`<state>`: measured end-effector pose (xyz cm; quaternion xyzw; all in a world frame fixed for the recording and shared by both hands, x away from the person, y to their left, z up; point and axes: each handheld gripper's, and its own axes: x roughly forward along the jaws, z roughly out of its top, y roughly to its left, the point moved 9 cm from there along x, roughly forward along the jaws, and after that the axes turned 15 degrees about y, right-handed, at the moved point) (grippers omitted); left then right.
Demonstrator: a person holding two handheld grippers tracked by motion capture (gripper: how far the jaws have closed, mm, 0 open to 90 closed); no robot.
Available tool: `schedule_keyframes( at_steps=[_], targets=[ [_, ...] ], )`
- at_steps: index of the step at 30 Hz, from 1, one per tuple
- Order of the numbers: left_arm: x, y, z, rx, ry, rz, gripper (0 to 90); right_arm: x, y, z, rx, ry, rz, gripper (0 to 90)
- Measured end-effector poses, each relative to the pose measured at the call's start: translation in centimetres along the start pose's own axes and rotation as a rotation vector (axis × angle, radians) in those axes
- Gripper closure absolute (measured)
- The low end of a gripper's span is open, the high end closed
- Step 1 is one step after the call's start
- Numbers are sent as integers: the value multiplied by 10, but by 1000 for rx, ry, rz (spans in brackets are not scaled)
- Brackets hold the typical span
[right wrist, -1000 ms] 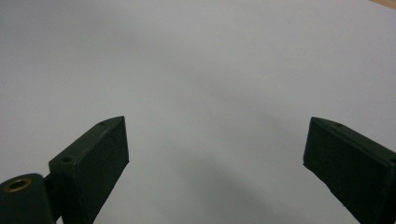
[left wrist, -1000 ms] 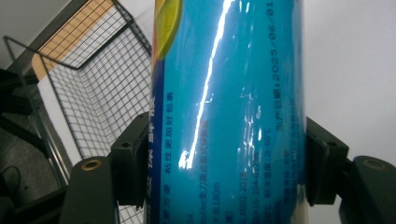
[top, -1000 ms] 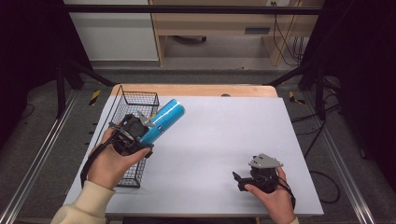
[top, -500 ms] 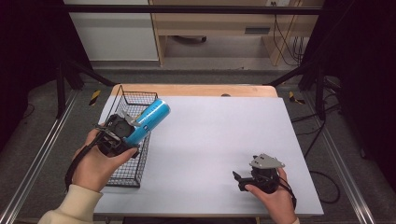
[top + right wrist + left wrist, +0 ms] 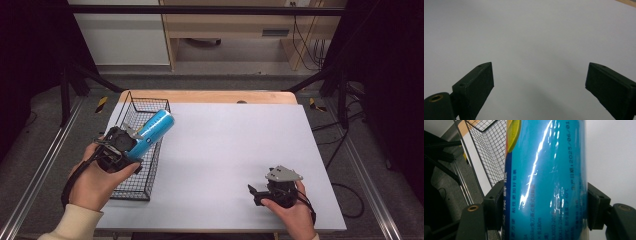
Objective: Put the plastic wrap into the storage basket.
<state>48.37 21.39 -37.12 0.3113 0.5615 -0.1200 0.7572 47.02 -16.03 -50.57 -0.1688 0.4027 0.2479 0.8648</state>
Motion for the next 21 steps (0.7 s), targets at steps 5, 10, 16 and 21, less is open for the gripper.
schedule_keyframes(
  at_steps=[5, 10, 16, 21],
  targets=[
    [4, 4, -5, -18, 6, -4, 317, 1, -1, -1, 6, 5, -1, 84],
    [7, 11, -11, -34, 18, -2, 318, 1, 1, -1, 7, 9, 1, 84],
    [9, 13, -15, -44, 31, 0, 318, 2, 1, -1, 3, 10, 3, 85],
    [12, 12, -16, -52, 34, -7, 318, 2, 1, -1, 4, 10, 3, 84]
  ],
)
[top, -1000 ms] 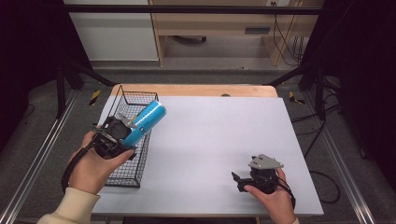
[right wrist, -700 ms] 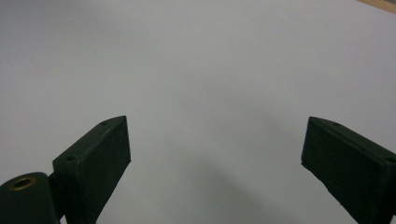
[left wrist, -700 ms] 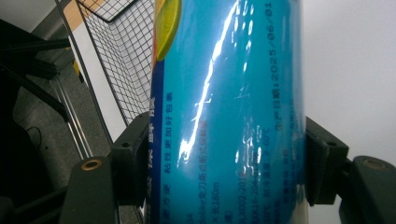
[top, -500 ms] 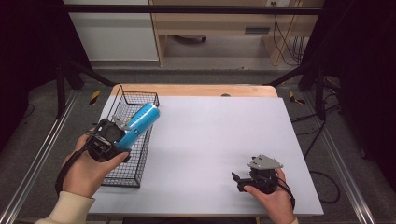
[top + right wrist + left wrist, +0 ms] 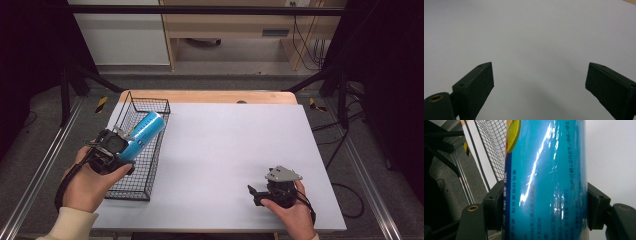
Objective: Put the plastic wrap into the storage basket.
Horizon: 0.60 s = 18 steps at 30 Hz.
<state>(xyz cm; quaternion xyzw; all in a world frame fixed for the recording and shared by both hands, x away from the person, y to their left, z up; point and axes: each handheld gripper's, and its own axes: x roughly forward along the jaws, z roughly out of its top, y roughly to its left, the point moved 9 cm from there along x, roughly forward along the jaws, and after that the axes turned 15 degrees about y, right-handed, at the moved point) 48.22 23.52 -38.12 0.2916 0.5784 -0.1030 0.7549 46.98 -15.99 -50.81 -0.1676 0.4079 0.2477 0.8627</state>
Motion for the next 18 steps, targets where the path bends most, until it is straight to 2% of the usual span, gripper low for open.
schedule_keyframes(
  at_steps=[9, 13, 18],
  targets=[
    [5, 2, -5, -11, 12, -8, 318, 0, 0, 0, -1, 1, 1, 84],
    [10, 4, -9, -32, 11, -14, 318, 1, 1, 0, -6, 2, 1, 84],
    [14, 7, -12, -39, 21, -15, 318, 1, 1, 0, -9, 2, 3, 84]
  ],
)
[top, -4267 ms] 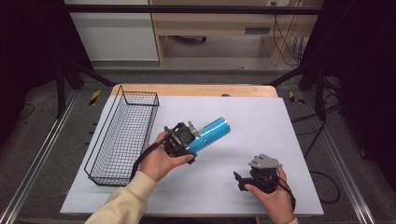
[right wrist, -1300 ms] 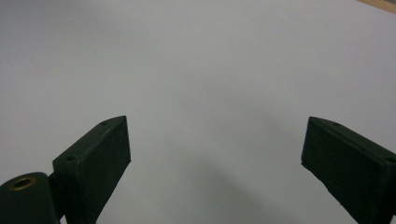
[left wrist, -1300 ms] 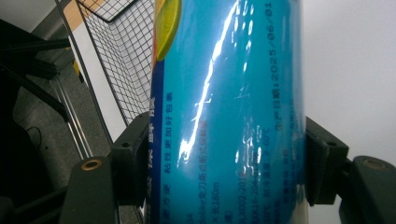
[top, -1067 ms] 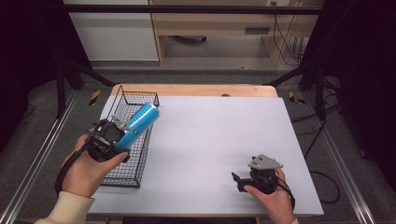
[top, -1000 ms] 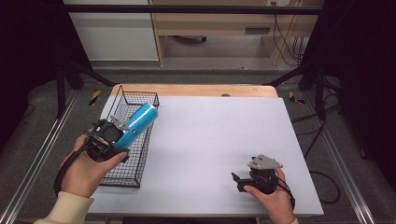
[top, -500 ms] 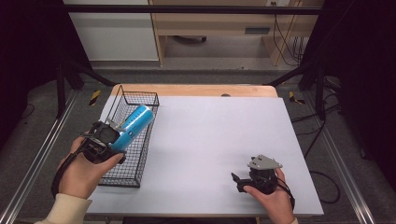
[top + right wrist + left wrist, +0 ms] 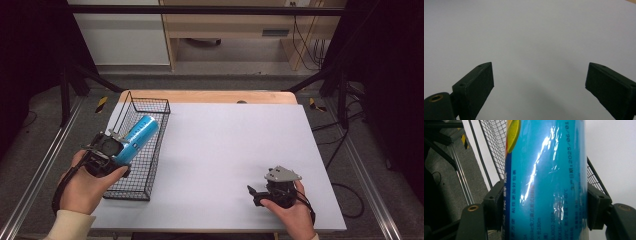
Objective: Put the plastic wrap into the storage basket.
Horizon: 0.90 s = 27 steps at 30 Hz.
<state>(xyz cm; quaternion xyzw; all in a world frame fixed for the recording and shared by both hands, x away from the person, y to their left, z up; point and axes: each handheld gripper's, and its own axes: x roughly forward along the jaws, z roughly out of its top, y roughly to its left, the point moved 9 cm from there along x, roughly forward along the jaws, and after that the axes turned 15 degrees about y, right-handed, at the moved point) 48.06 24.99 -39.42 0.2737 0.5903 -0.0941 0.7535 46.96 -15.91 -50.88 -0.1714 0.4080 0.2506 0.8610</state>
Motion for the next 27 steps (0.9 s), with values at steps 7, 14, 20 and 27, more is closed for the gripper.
schedule_keyframes(
  at_steps=[7, 14, 20, 27],
  targets=[
    [4, 1, -1, -18, 6, -7, 318, 0, 1, 0, 2, 2, 2, 85],
    [8, 1, -4, -20, 14, -13, 318, 0, 1, 0, 1, 4, 4, 85],
    [11, 1, -5, -22, 24, -11, 318, 1, 1, 0, -2, 5, 3, 85],
    [15, 2, -7, -29, 34, -14, 318, 1, 2, 0, -1, 7, 4, 85]
  ],
)
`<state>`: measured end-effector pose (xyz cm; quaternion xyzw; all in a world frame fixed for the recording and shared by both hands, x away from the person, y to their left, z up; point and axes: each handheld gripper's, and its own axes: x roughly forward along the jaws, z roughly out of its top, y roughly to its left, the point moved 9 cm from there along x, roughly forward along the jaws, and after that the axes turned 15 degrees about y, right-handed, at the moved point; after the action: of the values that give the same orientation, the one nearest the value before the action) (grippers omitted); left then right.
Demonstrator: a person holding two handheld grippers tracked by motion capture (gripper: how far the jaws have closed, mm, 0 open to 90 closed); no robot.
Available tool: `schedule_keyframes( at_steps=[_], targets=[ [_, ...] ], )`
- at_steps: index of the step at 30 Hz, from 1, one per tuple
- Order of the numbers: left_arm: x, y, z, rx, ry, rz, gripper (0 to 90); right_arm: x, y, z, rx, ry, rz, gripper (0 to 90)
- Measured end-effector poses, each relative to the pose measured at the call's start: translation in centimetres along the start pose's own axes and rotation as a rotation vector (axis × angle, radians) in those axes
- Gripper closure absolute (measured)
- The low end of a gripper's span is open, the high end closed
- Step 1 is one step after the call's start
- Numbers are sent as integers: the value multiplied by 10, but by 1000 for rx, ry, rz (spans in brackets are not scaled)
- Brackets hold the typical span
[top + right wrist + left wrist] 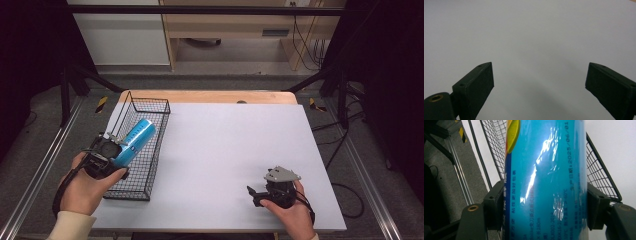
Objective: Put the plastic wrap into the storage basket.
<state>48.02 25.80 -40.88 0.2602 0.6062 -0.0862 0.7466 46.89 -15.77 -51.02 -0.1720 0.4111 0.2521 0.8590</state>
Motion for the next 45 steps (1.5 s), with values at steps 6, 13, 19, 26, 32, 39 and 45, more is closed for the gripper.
schedule_keyframes(
  at_steps=[6, 13, 19, 26, 32, 39, 45],
  targets=[
    [5, 2, -1, -11, 15, -1, 318, 0, 1, 0, 0, 0, 2, 85],
    [12, 6, 3, -23, 34, 4, 318, 0, 1, 0, 0, 0, 2, 85],
    [20, 9, 7, -32, 64, 11, 318, 0, 1, 0, -2, 3, 2, 86],
    [28, 17, 12, -52, 95, 21, 318, 0, 1, 0, -8, 3, 4, 85],
    [30, 17, 15, -51, 108, 22, 318, 0, 1, 0, -16, 3, 5, 85],
    [34, 13, 16, -44, 119, 21, 318, 1, 2, 0, -18, 5, 5, 86],
    [38, 11, 17, -40, 132, 17, 318, 1, 2, 0, -19, 6, 7, 86]
  ],
)
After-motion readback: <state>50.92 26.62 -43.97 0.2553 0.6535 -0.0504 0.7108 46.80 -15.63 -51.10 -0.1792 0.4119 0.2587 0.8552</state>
